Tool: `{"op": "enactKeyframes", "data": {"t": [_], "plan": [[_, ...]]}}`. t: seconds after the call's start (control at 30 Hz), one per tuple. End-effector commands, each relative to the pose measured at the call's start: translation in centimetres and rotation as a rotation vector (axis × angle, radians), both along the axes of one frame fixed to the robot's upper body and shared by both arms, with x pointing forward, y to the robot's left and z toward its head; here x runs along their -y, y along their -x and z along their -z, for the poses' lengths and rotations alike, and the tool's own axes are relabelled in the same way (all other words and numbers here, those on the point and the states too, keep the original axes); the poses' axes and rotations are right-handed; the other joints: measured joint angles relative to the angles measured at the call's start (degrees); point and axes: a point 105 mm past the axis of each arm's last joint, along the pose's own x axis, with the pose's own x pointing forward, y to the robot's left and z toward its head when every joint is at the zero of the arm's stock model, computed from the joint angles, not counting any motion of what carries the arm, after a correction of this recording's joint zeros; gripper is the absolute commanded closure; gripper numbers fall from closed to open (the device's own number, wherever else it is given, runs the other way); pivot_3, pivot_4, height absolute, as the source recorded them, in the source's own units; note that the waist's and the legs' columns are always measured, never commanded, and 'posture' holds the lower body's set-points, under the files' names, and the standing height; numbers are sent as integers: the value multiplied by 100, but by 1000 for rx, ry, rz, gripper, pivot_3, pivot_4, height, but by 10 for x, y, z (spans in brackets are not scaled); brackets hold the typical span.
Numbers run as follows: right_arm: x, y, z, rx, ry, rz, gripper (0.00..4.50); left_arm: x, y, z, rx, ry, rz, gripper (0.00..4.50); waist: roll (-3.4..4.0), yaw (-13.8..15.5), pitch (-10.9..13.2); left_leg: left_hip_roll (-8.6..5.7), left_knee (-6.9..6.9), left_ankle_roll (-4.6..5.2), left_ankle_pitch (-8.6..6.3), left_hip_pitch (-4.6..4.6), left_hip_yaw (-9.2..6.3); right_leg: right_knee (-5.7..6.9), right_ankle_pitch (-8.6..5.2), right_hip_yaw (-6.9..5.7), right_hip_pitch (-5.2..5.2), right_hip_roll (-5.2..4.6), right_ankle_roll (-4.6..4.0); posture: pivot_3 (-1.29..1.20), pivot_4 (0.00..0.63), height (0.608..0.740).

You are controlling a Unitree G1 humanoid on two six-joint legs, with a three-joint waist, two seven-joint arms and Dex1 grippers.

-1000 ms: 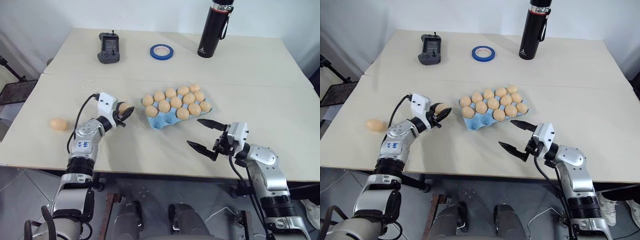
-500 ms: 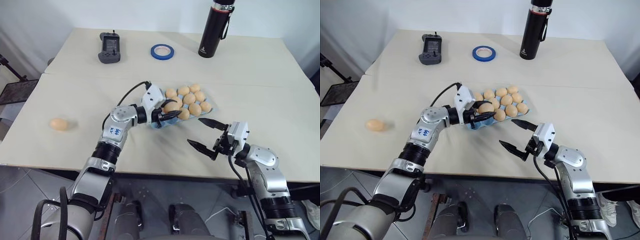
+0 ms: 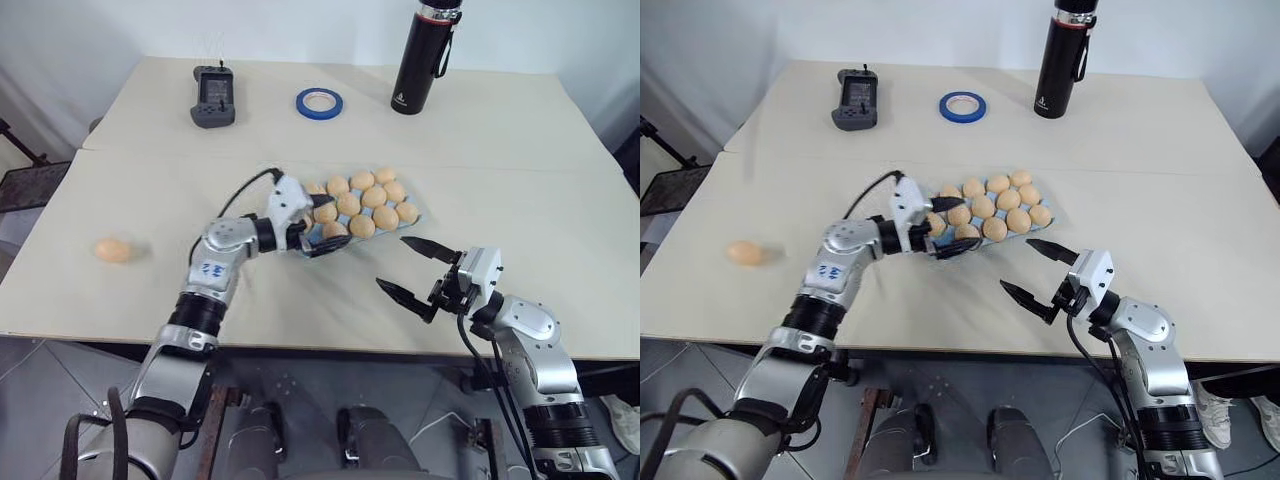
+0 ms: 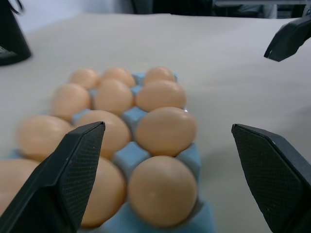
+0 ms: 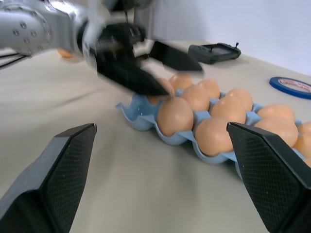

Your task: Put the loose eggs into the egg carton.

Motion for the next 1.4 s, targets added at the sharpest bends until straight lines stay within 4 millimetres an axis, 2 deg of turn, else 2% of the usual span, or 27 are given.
{"op": "enactKeyframes", "data": {"t": [0.03,0.17,0.3,0.57,0.63,0.7,0.8,0.9,1.0,1.07,1.2,1.33,1.4], "plan": [[-3,2,-10,32,-5,-39,0,-40,12,-19,77,74,-85,44,0,0,0,3,0,-1,1,2,0,2,-1,0,0,2,-1,0,150,740],[-4,1,-10,25,5,-76,0,-83,35,4,55,13,-182,44,1,9,0,2,0,-1,0,4,0,4,-1,-2,3,-2,-2,0,150,740],[-12,-7,-10,23,10,-132,0,-144,68,22,57,61,-456,44,-2,-20,0,-2,1,9,-27,3,-1,2,-1,-3,5,-14,-2,0,150,740],[-19,-12,-10,20,12,-193,0,-189,123,53,33,144,-807,44,-3,8,-2,-10,-1,19,-38,3,-17,-10,-3,-14,13,-37,-12,0,150,740],[-22,-13,-10,18,12,-208,0,-191,139,63,5,149,-842,44,-5,-5,-3,-12,-7,24,-42,2,-13,-18,-2,-12,13,-40,-11,0,150,740],[-23,-13,-9,14,14,-222,0,-190,145,66,0,135,-861,44,-5,-21,-3,-12,-16,24,-43,2,-11,-26,-3,-11,11,-40,-13,0,150,740],[-23,-14,-9,13,18,-235,0,-200,150,65,6,162,-935,44,-5,-14,-3,-11,-21,20,-41,2,-17,-26,-10,-16,3,-36,-25,0,150,740],[-25,-16,-10,15,18,-241,0,-227,152,58,24,294,-1139,44,-5,-39,-3,-12,-21,21,-42,1,-18,-29,-10,-14,6,-36,-25,0,150,740],[-25,-16,-11,16,18,-243,0,-240,149,54,29,365,-1251,44,-6,-54,-4,-13,-20,25,-44,1,-18,-34,-7,-15,13,-37,-20,0,150,740],[-25,-16,-10,16,17,-242,0,-247,142,50,28,442,-1306,44,-7,-39,-4,-15,-20,25,-44,1,-18,-34,-6,-15,12,-37,-19,0,150,740],[-26,-15,-11,18,14,-238,0,-257,129,48,3,476,-1364,44,-7,-28,-5,-15,-12,26,-43,1,-20,-30,-3,-17,15,-31,-12,0,150,740],[-26,-14,-10,19,13,-234,0,-257,100,49,-45,442,-1308,44,-8,-35,-5,-13,-11,24,-42,1,-16,-27,-1,-15,13,-27,-9,0,150,740],[-25,-14,-10,18,16,-235,0,-266,85,53,-92,431,-1342,44,-8,-19,-5,-13,-12,22,-41,2,-15,-23,-1,-16,11,-26,-10,0,150,740]]}}
